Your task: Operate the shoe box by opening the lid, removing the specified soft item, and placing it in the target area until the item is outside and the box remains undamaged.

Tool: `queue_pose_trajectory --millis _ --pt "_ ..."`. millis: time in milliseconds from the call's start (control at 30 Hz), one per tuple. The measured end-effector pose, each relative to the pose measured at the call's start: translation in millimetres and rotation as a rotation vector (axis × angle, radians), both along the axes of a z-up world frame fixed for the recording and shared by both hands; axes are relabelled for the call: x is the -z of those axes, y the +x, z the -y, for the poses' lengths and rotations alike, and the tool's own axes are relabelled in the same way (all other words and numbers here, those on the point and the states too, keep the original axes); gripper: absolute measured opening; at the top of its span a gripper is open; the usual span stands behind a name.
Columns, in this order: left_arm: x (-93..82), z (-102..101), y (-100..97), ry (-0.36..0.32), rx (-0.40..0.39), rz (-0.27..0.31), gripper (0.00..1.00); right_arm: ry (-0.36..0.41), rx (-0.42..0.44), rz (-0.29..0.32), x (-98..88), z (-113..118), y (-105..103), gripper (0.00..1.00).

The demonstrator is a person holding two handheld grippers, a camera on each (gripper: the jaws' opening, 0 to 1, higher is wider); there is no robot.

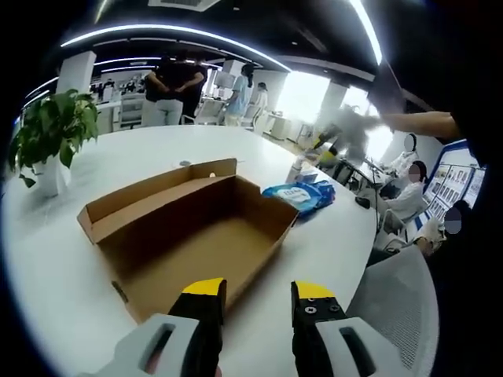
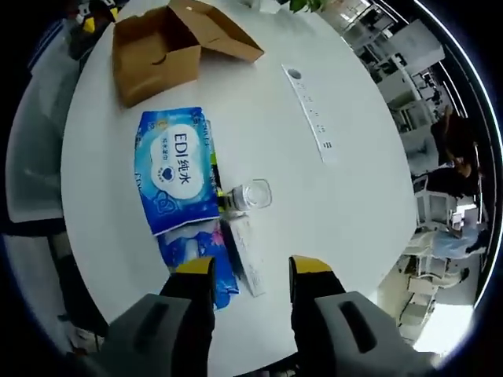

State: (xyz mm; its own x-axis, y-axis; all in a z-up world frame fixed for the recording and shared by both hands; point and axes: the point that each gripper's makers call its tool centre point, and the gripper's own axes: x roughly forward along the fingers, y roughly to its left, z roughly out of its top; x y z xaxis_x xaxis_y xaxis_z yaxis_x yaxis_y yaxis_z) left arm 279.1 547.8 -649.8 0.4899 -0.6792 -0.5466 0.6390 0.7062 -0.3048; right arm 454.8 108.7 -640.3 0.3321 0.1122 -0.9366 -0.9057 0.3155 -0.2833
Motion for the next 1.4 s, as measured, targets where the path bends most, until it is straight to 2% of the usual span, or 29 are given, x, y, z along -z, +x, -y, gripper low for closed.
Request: queue_pose_trajectory --millis 233,300,333,400,467,567,633,733,900,1000,1200,1400 --pt "-4.3 0.2 -2.6 -0.026 -0.011 0.004 0.33 0.121 0.146 0.028 -5.4 7.9 -16.3 0.35" --pt "-5.9 0.1 -3.3 -0.032 -0.013 0.006 0.33 0.169 0.208 0.061 -8.5 8.8 -17.6 0.38" --pt "-6.7 0.3 -3.8 -0.036 -0.013 0.006 0.33 0.225 0.241 0.064 -10.3 4.3 -21.0 0.39" --pt "-7.5 0.3 -4.5 -0.038 -0.012 0.007 0.33 0.284 0.301 0.089 -13.6 2.7 -22.7 0.39" --pt "-7.6 0.0 -5.3 -0.034 -0.009 0.009 0.33 0.326 0.348 0.106 -14.3 2.3 -24.9 0.38" --pt "-7.8 -0.5 -5.6 -0.036 -0.011 0.01 0.33 0.388 0.397 0.104 -11.7 -2.0 -30.4 0.38" --pt "-7.7 -1.7 -5.1 -0.037 -0.018 0.012 0.33 0.457 0.421 0.071 -6.6 -11.7 -39.1 0.39" --pt "-8.0 -2.8 -5.0 -0.041 -0.026 0.012 0.33 0.48 0.443 0.083 -3.0 -15.4 -41.6 0.37" --pt "-8.6 -4.7 -5.1 -0.042 -0.03 0.015 0.33 0.572 0.49 0.07 1.0 -35.0 -46.1 0.37" --pt "-9.4 -8.3 -5.6 -0.042 -0.036 0.018 0.33 0.634 0.506 0.052 4.6 -56.7 -50.4 0.37" --pt "-9.5 -20.4 -9.6 -0.051 -0.064 0.017 0.33 0.665 0.483 0.026 18.6 -98.2 -58.9 0.37" --pt "-6.2 -40.6 -9.3 -0.052 -0.129 0.016 0.33 0.723 0.456 -0.001 23.5 -146.9 -66.7 0.38"
